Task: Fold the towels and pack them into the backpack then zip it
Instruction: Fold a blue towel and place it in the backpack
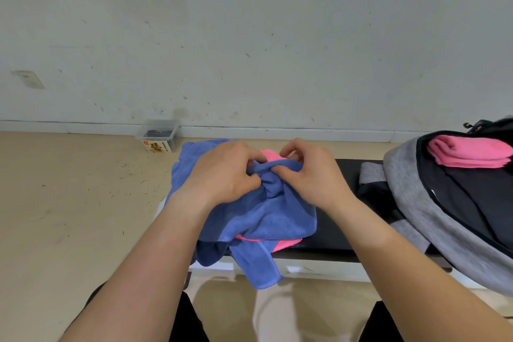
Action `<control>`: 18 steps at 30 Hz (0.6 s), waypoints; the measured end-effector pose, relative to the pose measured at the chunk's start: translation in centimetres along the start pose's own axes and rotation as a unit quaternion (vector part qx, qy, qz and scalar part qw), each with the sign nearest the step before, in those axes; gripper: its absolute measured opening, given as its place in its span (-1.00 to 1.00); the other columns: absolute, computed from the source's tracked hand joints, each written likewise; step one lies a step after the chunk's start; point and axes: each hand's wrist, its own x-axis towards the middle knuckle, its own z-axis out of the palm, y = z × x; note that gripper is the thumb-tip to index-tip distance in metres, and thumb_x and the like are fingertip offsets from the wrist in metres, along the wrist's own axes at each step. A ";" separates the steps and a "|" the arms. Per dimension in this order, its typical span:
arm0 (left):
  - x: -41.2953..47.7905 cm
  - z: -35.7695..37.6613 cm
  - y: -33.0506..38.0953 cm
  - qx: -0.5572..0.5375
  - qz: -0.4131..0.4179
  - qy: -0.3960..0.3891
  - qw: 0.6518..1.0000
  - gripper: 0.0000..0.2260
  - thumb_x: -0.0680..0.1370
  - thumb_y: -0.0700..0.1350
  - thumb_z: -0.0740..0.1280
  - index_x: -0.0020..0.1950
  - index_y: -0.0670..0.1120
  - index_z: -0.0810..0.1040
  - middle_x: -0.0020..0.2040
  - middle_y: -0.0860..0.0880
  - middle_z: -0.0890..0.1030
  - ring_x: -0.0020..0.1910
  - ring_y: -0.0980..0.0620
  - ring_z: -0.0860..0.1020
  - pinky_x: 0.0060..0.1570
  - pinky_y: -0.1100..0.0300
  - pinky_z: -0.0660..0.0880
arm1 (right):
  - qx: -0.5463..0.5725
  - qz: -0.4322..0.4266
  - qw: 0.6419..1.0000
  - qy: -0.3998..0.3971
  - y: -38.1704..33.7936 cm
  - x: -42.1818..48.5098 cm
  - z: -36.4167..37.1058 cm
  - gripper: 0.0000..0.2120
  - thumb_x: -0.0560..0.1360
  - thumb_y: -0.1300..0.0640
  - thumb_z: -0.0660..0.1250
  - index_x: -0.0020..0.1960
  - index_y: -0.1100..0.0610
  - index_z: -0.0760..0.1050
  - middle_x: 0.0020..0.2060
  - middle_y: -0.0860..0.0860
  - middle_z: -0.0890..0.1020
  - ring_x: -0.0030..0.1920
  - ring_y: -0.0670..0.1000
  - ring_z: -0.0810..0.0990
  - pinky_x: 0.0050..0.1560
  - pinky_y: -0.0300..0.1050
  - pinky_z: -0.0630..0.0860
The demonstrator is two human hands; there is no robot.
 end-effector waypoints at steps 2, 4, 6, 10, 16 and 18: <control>-0.3 0.0 0.3 -0.041 -0.019 -0.028 0.999 -0.77 0.52 -0.03 0.28 0.10 0.18 0.63 -0.26 0.12 0.59 -0.16 0.08 0.55 -0.15 0.09 0.51 | -0.067 0.031 0.997 -0.008 0.3 -0.2 0.0 -0.84 0.41 -0.04 0.42 -0.25 -0.04 0.48 -0.37 -0.10 0.57 -0.32 -0.10 0.54 -0.35 -0.21 0.36; -0.4 0.3 0.4 -0.072 -0.029 -0.037 0.996 -0.73 0.60 -0.05 0.18 0.15 0.18 0.62 -0.08 0.10 0.67 -0.04 0.07 0.59 0.01 0.01 0.53 | -0.059 0.039 0.997 -0.015 0.5 -0.2 0.2 -0.87 0.41 0.01 0.43 -0.27 -0.04 0.50 -0.38 -0.10 0.58 -0.32 -0.09 0.54 -0.35 -0.21 0.40; -0.4 0.6 0.3 -0.066 -0.021 -0.034 0.997 -0.69 0.63 -0.07 0.17 0.28 0.20 0.56 -0.09 0.10 0.68 -0.07 0.09 0.59 0.00 -0.01 0.54 | 0.031 0.043 0.999 -0.012 0.3 -0.4 0.2 -0.87 0.40 0.17 0.42 -0.15 -0.05 0.58 -0.29 -0.11 0.64 -0.26 -0.17 0.59 -0.29 -0.35 0.43; -0.5 1.1 0.1 -0.096 -0.005 -0.020 0.995 -0.68 0.57 -0.06 0.32 0.30 0.20 0.51 -0.33 0.08 0.60 -0.25 0.15 0.56 -0.11 -0.02 0.55 | 0.156 0.023 0.987 -0.039 -0.4 -0.7 -0.1 -0.58 0.40 0.42 0.27 0.12 0.03 0.59 -0.13 -0.10 0.73 -0.05 -0.20 0.66 -0.08 -0.34 0.55; -0.3 1.1 0.0 -0.118 -0.009 0.127 0.985 -0.84 0.42 -0.04 0.47 -0.17 0.14 0.50 -0.20 0.11 0.52 -0.21 0.17 0.49 -0.19 0.18 0.45 | 0.203 0.031 0.978 -0.032 -0.6 -0.9 -0.3 -0.69 0.43 0.37 0.35 0.08 0.07 0.59 -0.12 -0.03 0.71 -0.13 -0.11 0.66 -0.07 -0.17 0.61; -0.3 0.9 0.3 -0.130 0.008 0.155 0.979 -0.85 0.39 -0.04 0.46 -0.22 0.07 0.48 -0.15 0.12 0.51 -0.14 0.13 0.49 -0.15 0.15 0.45 | 0.170 0.047 0.983 -0.049 -0.3 -0.8 -0.4 -0.87 0.45 0.25 0.39 -0.03 0.09 0.61 -0.17 -0.01 0.70 -0.19 -0.09 0.61 -0.09 -0.14 0.56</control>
